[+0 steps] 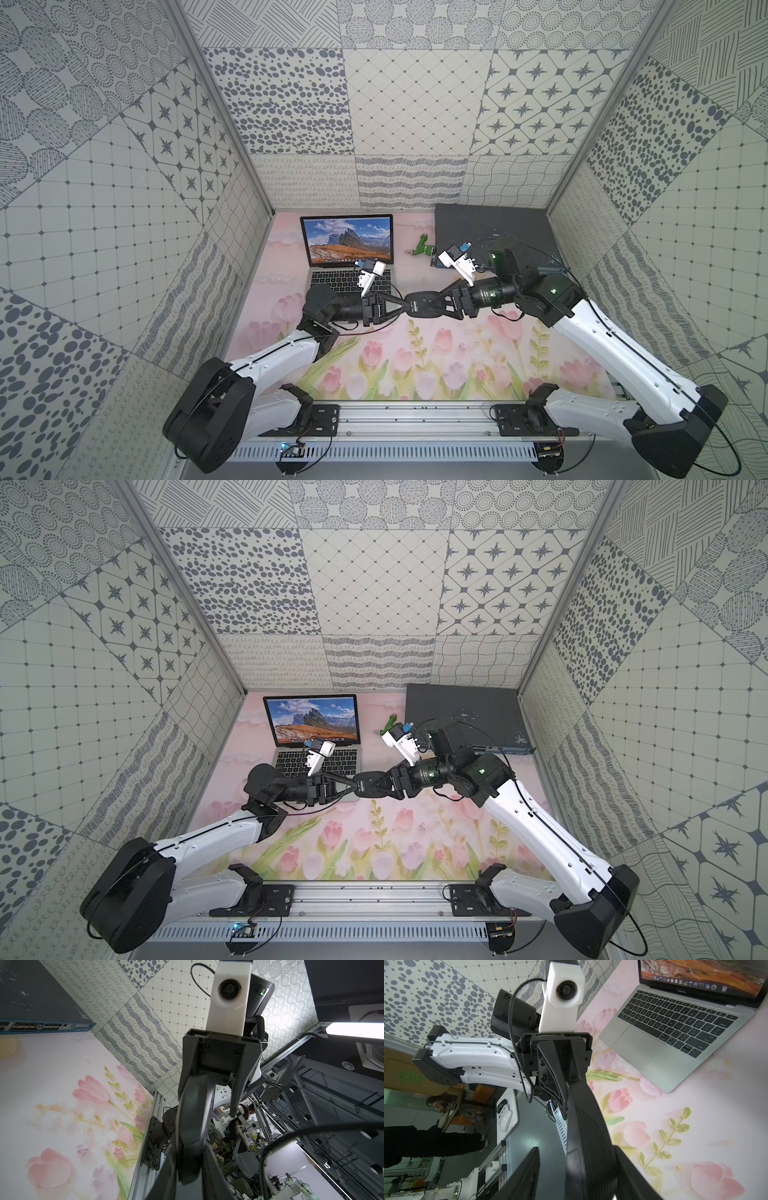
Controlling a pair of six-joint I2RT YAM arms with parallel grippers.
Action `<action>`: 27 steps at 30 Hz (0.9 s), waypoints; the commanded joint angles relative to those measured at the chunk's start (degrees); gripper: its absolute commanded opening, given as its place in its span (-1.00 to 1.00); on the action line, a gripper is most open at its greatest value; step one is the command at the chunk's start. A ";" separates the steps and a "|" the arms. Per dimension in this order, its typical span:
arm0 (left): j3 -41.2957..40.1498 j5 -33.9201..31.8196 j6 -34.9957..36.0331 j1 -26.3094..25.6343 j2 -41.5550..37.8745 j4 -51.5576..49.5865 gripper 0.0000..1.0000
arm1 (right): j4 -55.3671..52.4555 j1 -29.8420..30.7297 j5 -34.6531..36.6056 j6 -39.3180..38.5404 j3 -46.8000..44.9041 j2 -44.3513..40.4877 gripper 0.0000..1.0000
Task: Remove the wireless mouse receiver from the laptop
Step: Place the mouse at the center of the board.
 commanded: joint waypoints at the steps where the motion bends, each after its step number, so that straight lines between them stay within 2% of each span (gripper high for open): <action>1: -0.11 0.73 -1.69 -0.33 -0.09 7.03 -1.00 | 3.24 0.67 0.25 -0.69 -0.59 1.15 0.05; 9: -0.69 0.45 -1.08 -0.33 0.11 6.67 -1.00 | 4.17 1.03 -0.42 0.05 -0.57 2.11 -0.24; 13: -0.69 0.36 -1.07 -0.33 0.31 6.85 -1.00 | 4.99 1.07 -0.76 0.68 -0.72 2.11 -0.46; 16: -0.88 0.31 -0.86 -0.33 0.22 6.88 -0.94 | 5.53 1.09 -1.09 1.00 -0.87 2.20 -0.57; 18: -1.15 0.11 -0.82 -0.33 0.16 6.85 -0.75 | 5.73 1.08 -0.91 1.05 -1.00 2.21 -0.63; 23: -1.89 -1.04 -0.09 -0.18 -1.47 5.05 0.29 | 5.75 1.07 -0.12 0.79 -0.71 2.06 -0.68; 25: -2.25 -2.41 1.34 0.22 -3.35 0.78 0.63 | 5.75 0.98 0.86 0.49 -0.66 1.81 -0.68; 27: -2.92 -5.22 3.49 1.14 -6.47 -6.38 0.84 | 5.66 0.93 2.18 0.12 -0.65 1.49 -0.69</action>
